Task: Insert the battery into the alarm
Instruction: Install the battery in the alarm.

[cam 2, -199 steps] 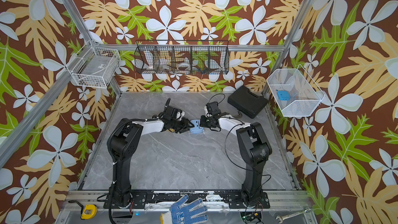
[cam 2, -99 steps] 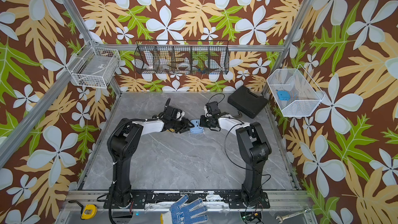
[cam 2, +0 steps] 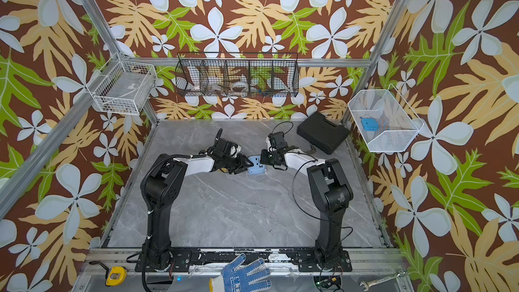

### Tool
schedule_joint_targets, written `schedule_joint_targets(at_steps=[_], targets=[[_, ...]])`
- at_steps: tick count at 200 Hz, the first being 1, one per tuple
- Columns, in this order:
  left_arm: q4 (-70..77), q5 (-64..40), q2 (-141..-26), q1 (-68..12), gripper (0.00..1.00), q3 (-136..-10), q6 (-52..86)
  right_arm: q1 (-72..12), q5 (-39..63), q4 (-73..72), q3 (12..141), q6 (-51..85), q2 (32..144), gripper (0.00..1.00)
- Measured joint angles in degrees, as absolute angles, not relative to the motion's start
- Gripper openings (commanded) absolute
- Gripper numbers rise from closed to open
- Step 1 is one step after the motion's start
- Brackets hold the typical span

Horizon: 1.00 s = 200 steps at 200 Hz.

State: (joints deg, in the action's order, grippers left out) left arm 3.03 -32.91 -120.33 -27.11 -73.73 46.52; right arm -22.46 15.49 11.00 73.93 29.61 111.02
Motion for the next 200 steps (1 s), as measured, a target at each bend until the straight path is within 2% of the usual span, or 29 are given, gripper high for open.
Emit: schedule_joint_targets(at_steps=[200], targets=[[3.29, -33.06, -120.33, -27.11, 0.50, -73.54, 46.54, -20.14, 19.55, 16.97, 77.14, 27.57, 112.05, 0.00]])
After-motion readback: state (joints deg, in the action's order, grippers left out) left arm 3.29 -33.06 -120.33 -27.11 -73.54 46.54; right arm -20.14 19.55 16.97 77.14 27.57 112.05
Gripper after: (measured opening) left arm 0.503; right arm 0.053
